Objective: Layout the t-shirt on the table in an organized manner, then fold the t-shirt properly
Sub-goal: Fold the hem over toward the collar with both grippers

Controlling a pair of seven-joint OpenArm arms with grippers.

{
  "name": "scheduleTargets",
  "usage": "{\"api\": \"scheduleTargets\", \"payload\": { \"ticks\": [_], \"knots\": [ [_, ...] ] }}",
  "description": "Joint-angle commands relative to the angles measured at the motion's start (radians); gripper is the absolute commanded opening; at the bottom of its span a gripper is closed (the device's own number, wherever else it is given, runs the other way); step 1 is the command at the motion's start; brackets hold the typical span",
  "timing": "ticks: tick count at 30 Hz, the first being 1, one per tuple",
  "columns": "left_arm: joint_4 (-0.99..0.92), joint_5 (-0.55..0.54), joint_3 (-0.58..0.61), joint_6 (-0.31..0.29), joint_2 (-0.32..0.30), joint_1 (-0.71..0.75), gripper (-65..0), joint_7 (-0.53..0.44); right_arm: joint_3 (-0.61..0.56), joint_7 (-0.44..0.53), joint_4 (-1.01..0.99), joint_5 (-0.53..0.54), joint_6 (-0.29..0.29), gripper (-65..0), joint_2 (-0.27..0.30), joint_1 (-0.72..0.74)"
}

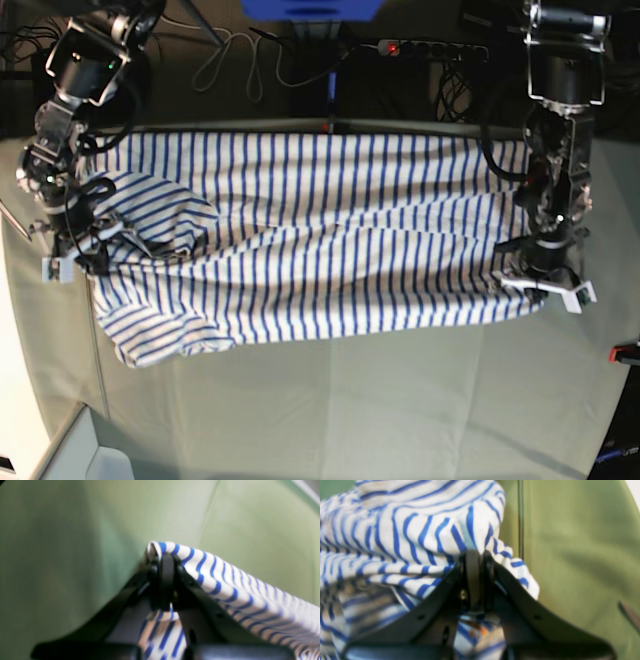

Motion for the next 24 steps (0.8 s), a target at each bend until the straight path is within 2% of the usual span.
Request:
{"api": "scheduleTargets", "payload": {
  "ticks": [1,3,5,14,16,19,22,24],
  "knots": [
    [0.018,0.004,-0.002,-0.007,-0.003,-0.01,-64.8,-0.02,0.002,0.03,0.029,0.02,-0.002,-64.0,0.012,-0.001],
    [0.024,0.004,-0.002,-0.007,-0.003,0.014,-64.8,-0.02,0.008,0.03,0.051,0.02,0.02,-64.0,0.012,-0.027],
    [0.026,0.004,0.004,-0.007,-0.002,0.027,-64.8,-0.02,0.01,0.027,0.063,0.02,0.074,-64.0,0.012,-0.044],
    [0.018,0.004,0.006,-0.007,0.021,0.056,-63.8,-0.019,0.0,0.025,0.063,0.014,0.074,-62.7,0.012,-0.083],
    [0.029,0.004,0.0,-0.007,0.021,0.062,-59.1,0.004,0.002,0.025,0.065,0.014,0.074,-58.1,0.013,-0.09],
    [0.03,0.004,-0.003,-0.007,0.02,0.068,-46.2,0.069,0.008,0.025,0.081,0.014,0.074,-47.2,0.035,-0.099],
    [0.035,0.004,-0.005,-0.007,0.018,0.07,-34.3,0.08,0.013,0.025,0.137,0.02,0.074,-37.4,0.046,-0.124],
    [0.075,0.004,-0.02,-0.007,0.017,0.076,-30.3,0.084,0.042,0.027,0.183,0.02,0.074,-33.9,0.043,-0.125]
  ]
}}
